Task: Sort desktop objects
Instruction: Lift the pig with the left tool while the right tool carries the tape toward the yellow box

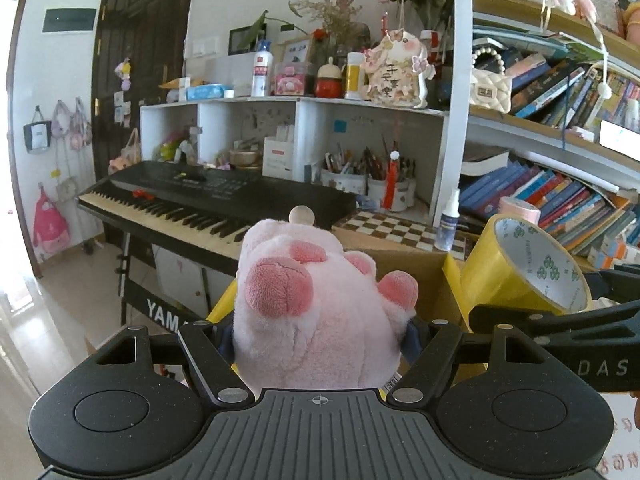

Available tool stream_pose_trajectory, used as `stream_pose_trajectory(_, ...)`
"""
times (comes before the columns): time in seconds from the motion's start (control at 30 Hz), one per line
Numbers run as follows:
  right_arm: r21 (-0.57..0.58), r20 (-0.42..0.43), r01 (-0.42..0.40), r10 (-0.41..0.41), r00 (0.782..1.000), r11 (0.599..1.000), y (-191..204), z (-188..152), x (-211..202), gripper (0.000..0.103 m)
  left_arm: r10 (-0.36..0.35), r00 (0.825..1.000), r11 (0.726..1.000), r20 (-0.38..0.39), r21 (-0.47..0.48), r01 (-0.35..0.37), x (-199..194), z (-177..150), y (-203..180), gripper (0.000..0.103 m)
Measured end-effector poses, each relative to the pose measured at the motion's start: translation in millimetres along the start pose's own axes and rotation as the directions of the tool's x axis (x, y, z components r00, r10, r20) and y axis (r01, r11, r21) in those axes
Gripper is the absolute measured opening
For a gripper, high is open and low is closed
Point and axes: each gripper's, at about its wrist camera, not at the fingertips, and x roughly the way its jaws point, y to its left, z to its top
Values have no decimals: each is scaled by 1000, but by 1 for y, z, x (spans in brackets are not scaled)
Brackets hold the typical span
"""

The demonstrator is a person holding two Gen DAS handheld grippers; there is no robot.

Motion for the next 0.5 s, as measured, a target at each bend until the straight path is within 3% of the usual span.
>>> stream_pose_trajectory(0.27,-85,-45,-35,31,998,996,-21,10,43,82,15,999,1000,-48,4,-15,37,5,-5,75)
stream_pose_trajectory(0.5,-174,-135,-101,78,988,980,-30,16,80,82,34,992,999,-119,18,-32,64,3,-7,75)
